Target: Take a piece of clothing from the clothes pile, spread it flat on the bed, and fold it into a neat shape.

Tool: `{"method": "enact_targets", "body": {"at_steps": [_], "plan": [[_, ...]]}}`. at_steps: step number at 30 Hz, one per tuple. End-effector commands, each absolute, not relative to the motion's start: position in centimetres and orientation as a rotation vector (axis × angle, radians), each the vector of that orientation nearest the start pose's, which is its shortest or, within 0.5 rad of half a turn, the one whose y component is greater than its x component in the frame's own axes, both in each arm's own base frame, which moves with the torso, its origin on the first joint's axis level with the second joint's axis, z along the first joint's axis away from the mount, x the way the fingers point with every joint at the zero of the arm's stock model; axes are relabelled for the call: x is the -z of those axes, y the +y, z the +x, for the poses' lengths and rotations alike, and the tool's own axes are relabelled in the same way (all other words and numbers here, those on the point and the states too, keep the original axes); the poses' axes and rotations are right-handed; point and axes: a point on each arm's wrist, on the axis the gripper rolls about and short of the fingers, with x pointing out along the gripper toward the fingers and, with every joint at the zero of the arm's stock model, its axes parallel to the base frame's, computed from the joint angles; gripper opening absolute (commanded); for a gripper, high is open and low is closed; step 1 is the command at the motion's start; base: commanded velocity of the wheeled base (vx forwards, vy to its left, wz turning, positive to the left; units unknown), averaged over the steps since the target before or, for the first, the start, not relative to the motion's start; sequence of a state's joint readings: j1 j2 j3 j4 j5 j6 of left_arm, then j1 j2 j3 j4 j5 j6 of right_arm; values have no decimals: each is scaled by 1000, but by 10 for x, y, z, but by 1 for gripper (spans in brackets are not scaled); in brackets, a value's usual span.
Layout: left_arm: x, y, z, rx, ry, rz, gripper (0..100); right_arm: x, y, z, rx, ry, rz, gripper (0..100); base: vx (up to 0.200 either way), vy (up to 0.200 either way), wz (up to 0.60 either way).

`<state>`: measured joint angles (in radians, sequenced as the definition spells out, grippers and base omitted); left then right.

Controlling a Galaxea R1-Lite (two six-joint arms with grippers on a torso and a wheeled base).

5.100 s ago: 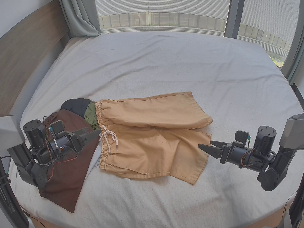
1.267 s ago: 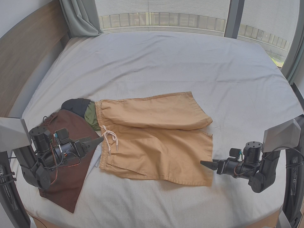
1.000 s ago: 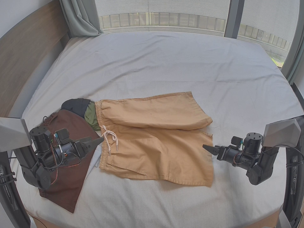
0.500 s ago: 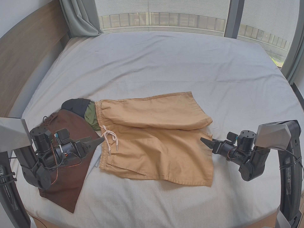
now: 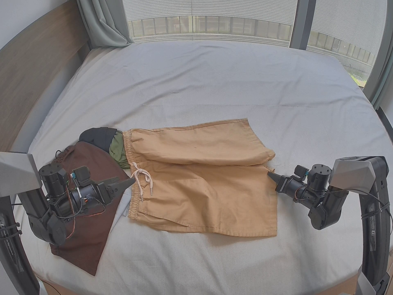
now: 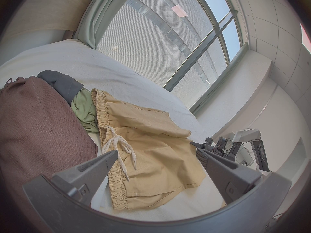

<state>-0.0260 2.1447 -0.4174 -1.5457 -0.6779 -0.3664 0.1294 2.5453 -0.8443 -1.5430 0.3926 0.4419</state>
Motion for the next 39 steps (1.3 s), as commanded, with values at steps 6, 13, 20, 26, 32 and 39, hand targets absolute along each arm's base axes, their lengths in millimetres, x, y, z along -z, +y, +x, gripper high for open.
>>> {"method": "enact_targets", "body": {"at_steps": [6,13,20,26,32,39], "plan": [[-49,-22,306,662,307,-411,100,26,60,402,-452,230,447,0,0,0,0],[-49,-21,305,662,307,-413,100,30,62,400,-455,246,449,100,0,0,0],[-46,-17,299,696,336,-424,100,12,63,384,-466,255,439,100,0,0,0],[-35,-8,284,720,378,-386,100,-27,66,336,-573,306,435,100,0,0,0],[-21,-9,282,719,417,-372,100,-41,73,304,-646,335,388,100,0,0,0],[-4,-9,285,702,472,-394,100,-49,74,300,-669,312,372,100,0,0,0]]}}
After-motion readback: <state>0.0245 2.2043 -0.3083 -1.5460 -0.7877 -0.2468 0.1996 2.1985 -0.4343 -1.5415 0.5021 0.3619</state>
